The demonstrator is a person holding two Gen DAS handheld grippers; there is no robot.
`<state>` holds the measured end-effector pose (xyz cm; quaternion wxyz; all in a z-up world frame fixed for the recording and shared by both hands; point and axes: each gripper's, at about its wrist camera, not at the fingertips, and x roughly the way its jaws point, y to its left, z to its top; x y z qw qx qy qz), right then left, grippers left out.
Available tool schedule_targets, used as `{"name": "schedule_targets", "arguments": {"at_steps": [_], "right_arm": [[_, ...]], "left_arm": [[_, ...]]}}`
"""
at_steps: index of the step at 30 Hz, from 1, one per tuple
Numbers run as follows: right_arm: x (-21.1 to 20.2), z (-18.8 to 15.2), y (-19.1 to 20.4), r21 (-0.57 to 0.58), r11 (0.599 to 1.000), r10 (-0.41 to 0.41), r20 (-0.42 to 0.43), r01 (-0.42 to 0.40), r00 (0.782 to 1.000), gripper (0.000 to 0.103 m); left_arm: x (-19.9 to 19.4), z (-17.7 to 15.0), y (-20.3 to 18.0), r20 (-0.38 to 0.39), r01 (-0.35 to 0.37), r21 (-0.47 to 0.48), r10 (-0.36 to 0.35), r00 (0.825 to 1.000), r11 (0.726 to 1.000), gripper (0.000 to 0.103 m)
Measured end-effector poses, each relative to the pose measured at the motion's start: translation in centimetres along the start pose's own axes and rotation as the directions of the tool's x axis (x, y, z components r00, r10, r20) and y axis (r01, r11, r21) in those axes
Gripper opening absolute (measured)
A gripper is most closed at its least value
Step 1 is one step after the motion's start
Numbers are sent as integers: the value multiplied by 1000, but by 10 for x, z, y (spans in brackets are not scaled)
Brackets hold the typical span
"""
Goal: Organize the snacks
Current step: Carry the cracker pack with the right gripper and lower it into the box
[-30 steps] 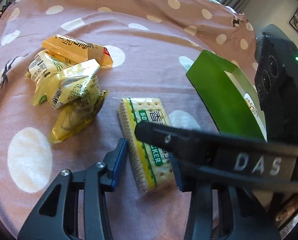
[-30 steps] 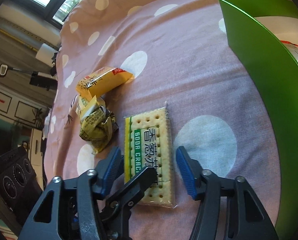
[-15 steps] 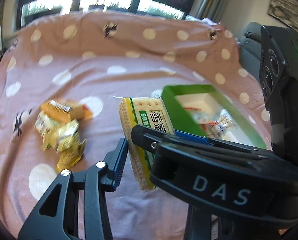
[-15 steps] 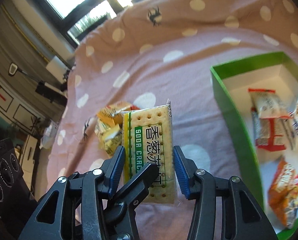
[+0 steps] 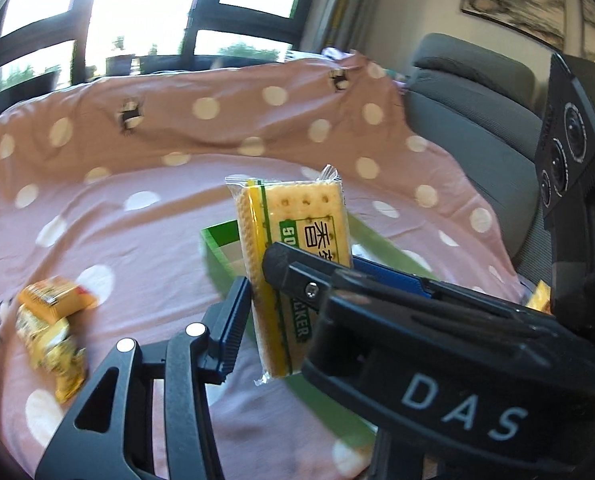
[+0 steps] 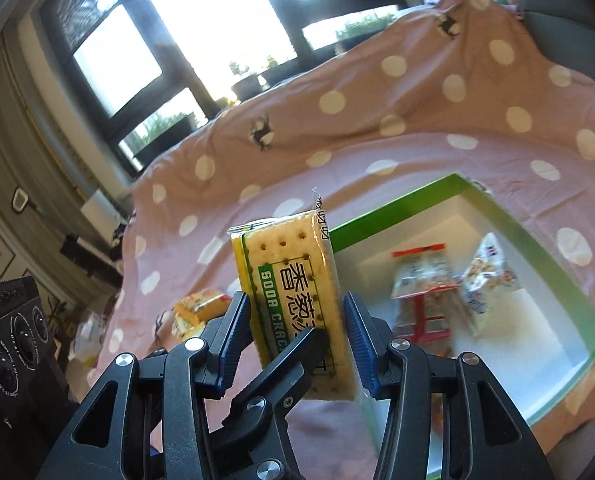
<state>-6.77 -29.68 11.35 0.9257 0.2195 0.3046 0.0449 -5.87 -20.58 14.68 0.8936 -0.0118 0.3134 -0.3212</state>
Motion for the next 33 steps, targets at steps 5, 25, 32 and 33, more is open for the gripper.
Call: {"name": "schedule_targets", "arguments": {"at_steps": [5,25,32,33], "right_arm": [[-13,5,-29,55,997,-52,26,50,998,52],[4,0,-125,258,937,-212,-111,234,971,52],[15,-4,-138,281,927,-210,-157,248,965,52],[16,-4,-138,282,927,-211,-159,249,965,52]], "left_arm": [[21,5,-21,-36,63,57,-61,997,996,45],[112,-5,-55,-289,216,18,-202,936,976,45],[124,-10,-55,-332,206,-4,-196,923,979,44],[124,-10,-55,-333,207,-5,-196,922,978,45]]}}
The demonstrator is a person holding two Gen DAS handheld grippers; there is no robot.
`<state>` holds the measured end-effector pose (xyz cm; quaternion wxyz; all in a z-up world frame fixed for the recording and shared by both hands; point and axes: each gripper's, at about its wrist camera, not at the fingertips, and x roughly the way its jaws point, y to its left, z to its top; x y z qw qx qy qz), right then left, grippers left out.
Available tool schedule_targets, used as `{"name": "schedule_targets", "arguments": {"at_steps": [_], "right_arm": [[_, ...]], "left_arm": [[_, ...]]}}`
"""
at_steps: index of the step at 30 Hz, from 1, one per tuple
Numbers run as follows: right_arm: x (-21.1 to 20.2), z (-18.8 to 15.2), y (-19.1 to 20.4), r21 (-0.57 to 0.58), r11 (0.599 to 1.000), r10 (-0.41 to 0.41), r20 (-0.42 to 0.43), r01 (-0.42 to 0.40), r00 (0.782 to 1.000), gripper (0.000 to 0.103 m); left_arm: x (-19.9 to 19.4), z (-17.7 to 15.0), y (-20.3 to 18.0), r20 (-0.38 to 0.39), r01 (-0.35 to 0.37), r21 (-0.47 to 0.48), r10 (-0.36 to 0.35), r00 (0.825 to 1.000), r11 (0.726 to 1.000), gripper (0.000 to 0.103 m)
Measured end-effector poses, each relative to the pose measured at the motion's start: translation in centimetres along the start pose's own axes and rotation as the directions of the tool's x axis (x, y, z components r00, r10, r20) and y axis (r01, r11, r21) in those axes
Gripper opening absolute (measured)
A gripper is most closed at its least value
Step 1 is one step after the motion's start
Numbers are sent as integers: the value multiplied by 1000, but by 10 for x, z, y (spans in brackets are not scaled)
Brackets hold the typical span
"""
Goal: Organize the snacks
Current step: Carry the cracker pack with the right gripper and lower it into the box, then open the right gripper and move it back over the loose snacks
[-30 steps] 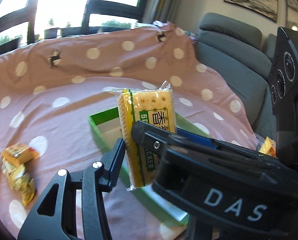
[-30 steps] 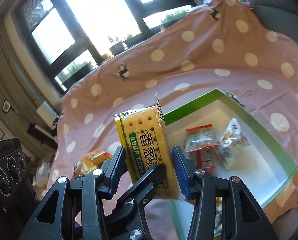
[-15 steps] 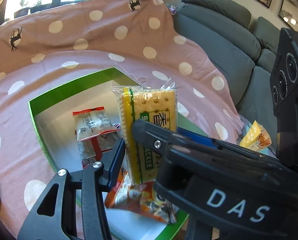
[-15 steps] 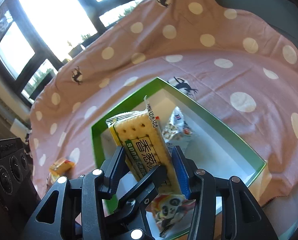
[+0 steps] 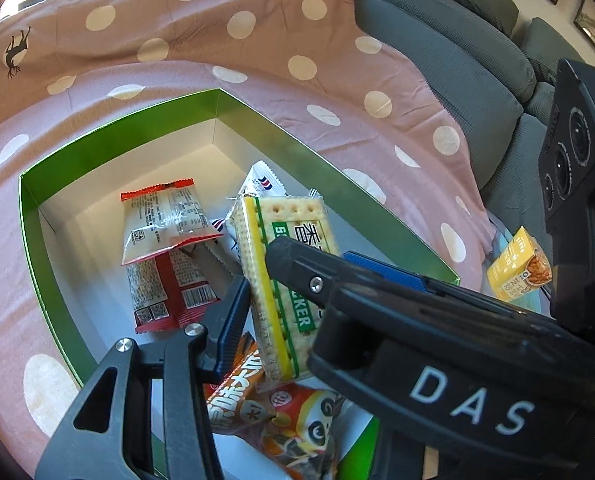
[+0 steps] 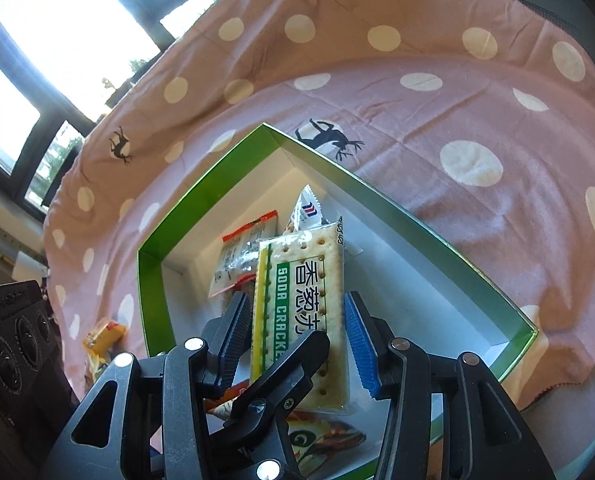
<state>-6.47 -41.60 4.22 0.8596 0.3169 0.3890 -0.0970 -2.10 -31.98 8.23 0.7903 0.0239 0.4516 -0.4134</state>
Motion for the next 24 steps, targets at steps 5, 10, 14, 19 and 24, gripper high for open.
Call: {"name": "schedule_targets", "arguments": {"at_steps": [5,10,14,19,24], "right_arm": [[6,-1,-2,11,1000,-13,-19,13,1000,52],[4,-1,2,4,1000,-14,-25,14,1000,56],[-9,-3,14,-22,1000,-5,18,5,1000,62],[-23,-8,28,-54,999,-5,66,8,998,77],[-39,-14,51,-107,994,30,120,-17,992,85]], "left_arm": [[3,-2,3,-27,-6,-23,5,1000,1000,45],[-13,-4,7,19,-27,-26,28,999,999,45],[-43,-8,18,82,-56,-38,59,995,998,47],[-90,-20,45,154,-98,-106,114,982,990,55],[-142,-44,79,213,-180,-196,221,952,964,76]]}}
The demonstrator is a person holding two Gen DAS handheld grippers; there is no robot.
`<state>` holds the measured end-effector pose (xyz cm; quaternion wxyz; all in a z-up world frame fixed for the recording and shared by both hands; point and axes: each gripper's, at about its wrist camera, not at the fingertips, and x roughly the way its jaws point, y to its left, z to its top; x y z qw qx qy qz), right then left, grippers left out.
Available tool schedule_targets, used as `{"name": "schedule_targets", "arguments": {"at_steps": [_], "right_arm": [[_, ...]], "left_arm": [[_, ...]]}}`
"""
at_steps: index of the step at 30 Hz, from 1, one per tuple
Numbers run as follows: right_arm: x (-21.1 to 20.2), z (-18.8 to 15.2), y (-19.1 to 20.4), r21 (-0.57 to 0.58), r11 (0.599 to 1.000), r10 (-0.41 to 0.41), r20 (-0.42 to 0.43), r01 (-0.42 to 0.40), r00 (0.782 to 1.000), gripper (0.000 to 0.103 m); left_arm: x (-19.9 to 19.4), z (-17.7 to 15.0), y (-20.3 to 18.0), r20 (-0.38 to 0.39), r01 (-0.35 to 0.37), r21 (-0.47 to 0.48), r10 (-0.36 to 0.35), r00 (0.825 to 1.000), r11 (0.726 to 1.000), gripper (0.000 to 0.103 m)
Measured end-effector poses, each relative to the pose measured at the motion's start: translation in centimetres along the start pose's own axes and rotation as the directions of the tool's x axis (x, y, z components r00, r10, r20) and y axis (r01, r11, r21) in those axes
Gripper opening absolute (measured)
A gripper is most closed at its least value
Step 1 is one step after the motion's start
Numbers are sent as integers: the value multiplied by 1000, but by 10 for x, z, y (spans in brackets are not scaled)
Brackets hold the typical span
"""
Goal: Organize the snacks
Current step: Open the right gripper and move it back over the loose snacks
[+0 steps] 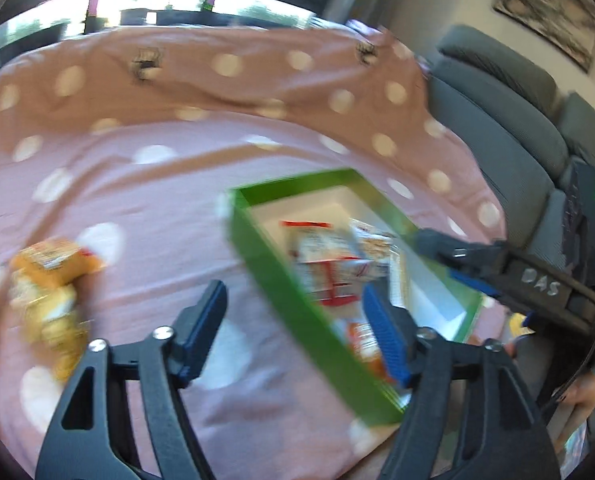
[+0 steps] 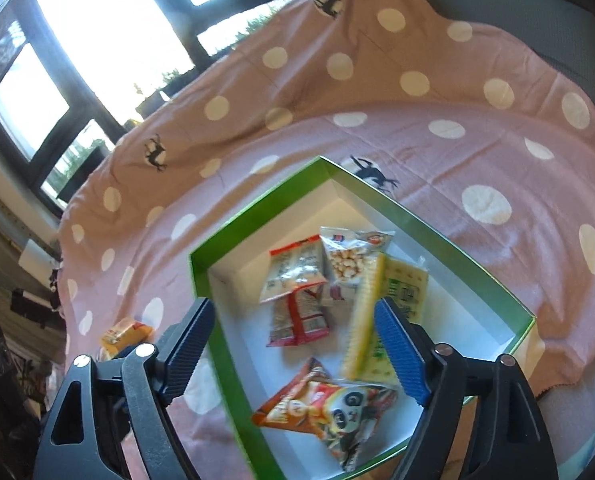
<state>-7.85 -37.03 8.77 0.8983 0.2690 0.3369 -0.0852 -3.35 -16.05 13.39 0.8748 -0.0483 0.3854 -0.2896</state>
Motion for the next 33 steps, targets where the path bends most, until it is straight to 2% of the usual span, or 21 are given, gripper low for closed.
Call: {"name": "schedule_targets", "arguments": {"at_steps": [2,5,7,10,12,15,17,19,23,26,30,31,33], "right_arm": [[-5,-2,14,-40,999,31,17,-30,999,86],[-9,-7,38,-99,991,92,13,-90,996,89],[-12,-12,59,-149,978,151,6,-149,988,93],[-9,-18,84,-200,958,206,-19,-206,978,95],[-2,-25,101,-229,948,216,-47,-221,975,96],[15,-36,126,-267,940,192,-97,-212,976,96],[32,-46,143,-282,932,191,-147,-226,971,96],[52,-55,157,-266,931,193,-221,-250,956,96],[93,-59,193,-214,936,187,-367,-278,911,96],[122,-54,223,-184,954,144,-415,-238,898,96],[162,-48,259,-137,972,106,-462,-189,881,96],[171,-48,265,-122,977,100,-472,-177,876,96],[194,-49,279,-138,984,34,-489,-116,872,96]], "left_arm": [[-20,-3,24,29,-39,-60,41,999,997,85],[-47,-11,61,58,-118,-139,127,990,983,93],[-60,-17,78,64,-163,-153,174,983,975,99],[-79,-27,111,70,-255,-178,271,960,950,102],[-84,-36,135,62,-291,-213,310,949,933,102],[-88,-52,172,51,-319,-299,349,936,899,102],[-86,-62,192,41,-315,-347,349,936,884,102],[-78,-68,210,10,-306,-380,334,942,873,102],[-72,-71,226,-12,-333,-416,361,933,846,102],[-71,-72,232,-21,-352,-415,378,925,839,102],[-72,-75,238,-36,-423,-406,448,893,810,102],[-73,-75,240,-41,-426,-405,449,892,809,102],[-74,-76,244,-42,-425,-408,448,893,808,102]]}}
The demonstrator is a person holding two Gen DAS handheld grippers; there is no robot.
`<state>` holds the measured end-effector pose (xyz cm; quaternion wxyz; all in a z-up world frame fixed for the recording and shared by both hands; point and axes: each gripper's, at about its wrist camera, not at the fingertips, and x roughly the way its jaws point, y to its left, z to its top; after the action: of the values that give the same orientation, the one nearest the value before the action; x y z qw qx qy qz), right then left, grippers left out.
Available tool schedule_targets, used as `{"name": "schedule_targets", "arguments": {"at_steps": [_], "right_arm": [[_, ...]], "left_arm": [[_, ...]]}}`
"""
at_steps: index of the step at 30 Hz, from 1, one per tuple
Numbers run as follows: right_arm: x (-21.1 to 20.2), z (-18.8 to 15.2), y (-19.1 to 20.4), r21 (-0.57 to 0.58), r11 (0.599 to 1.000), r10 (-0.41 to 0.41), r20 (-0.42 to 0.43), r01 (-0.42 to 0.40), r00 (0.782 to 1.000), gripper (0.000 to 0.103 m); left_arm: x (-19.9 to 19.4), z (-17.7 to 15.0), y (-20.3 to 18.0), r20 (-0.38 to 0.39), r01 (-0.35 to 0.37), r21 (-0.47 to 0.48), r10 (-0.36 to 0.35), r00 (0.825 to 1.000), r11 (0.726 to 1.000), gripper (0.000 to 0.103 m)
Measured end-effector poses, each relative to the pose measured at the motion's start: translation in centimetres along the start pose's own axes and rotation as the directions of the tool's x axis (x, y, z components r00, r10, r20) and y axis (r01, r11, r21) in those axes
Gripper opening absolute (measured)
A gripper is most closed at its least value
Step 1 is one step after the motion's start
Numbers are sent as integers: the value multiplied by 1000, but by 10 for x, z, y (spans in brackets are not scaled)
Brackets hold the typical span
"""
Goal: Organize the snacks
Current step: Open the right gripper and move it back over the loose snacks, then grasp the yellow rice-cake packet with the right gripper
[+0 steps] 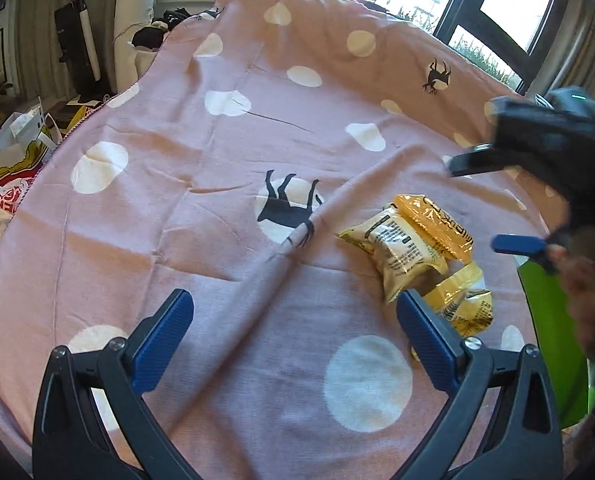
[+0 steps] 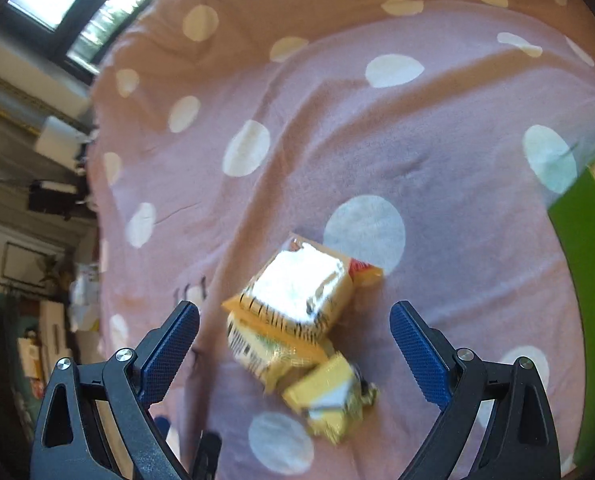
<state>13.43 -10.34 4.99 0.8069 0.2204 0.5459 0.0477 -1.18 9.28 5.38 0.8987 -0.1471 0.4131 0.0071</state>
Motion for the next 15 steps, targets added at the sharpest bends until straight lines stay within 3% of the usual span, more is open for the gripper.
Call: {"name": "schedule_targets", "arguments": {"at_steps": [4,9,11,12,15], "right_arm": [[37,13,12,-8,990,-139,-47,139,989,96],[72,13,14,-33,979,-204,-99,202,974,94],[71,9,13,-48,976,-214,-61,212,975,77],[68,8,16,-76,969,-236,-35,233,971,60],[61,3,14,-111,971,-214,-20,210,977,58]], "left_arm": [[-3,3,6,14,-11,2,11,1000,1000,102],[-3,5,10,1,11,-9,-11,1000,1000,102],[-3,5,10,-4,19,-13,-19,1000,1000,102],[-3,5,10,-6,21,-13,-21,1000,1000,102],[-4,5,7,-4,24,-2,-24,1000,1000,102]]}}
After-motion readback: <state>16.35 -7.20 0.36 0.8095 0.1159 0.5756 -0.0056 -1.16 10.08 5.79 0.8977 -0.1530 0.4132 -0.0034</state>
